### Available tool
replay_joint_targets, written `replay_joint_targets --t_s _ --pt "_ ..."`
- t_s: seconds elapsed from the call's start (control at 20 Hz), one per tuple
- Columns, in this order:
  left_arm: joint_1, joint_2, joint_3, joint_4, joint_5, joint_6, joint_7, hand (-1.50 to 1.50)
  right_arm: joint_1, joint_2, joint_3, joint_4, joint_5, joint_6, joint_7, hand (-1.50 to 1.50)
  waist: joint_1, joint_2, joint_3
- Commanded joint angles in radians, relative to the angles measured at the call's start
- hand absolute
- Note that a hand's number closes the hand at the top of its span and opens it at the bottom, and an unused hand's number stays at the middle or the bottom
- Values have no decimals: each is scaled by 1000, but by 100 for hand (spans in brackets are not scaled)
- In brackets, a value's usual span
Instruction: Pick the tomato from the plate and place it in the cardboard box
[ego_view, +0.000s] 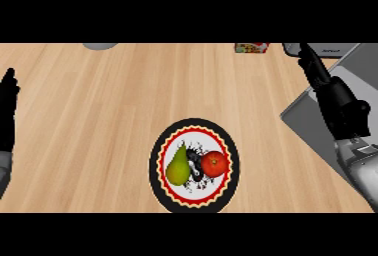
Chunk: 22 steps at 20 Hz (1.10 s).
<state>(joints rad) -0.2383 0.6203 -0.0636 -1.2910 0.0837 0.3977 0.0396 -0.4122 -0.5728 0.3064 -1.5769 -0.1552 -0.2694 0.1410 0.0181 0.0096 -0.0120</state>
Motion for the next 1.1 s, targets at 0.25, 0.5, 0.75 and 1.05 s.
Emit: replay_joint_targets --t_s 0.25,0.5,0.75,1.05 --pt "-46 -83 -177 -156 32 -252 -160 0 -78 23 -102 -244 -102 26 -41 -150 -60 -24 11" --pt "2 -66 -171 -250 100 -362 -112 0 173 -105 -36 -197 86 98 -186 -150 -23 -13 13" --pt "-35 -123 -196 -167 31 -333 -170 0 179 -154 72 -259 284 124 -272 -150 -28 -11 12" --pt "-53 -126 -174 -192 54 -370 -126 0 138 -215 167 -224 447 232 -183 -150 -12 -9 11"
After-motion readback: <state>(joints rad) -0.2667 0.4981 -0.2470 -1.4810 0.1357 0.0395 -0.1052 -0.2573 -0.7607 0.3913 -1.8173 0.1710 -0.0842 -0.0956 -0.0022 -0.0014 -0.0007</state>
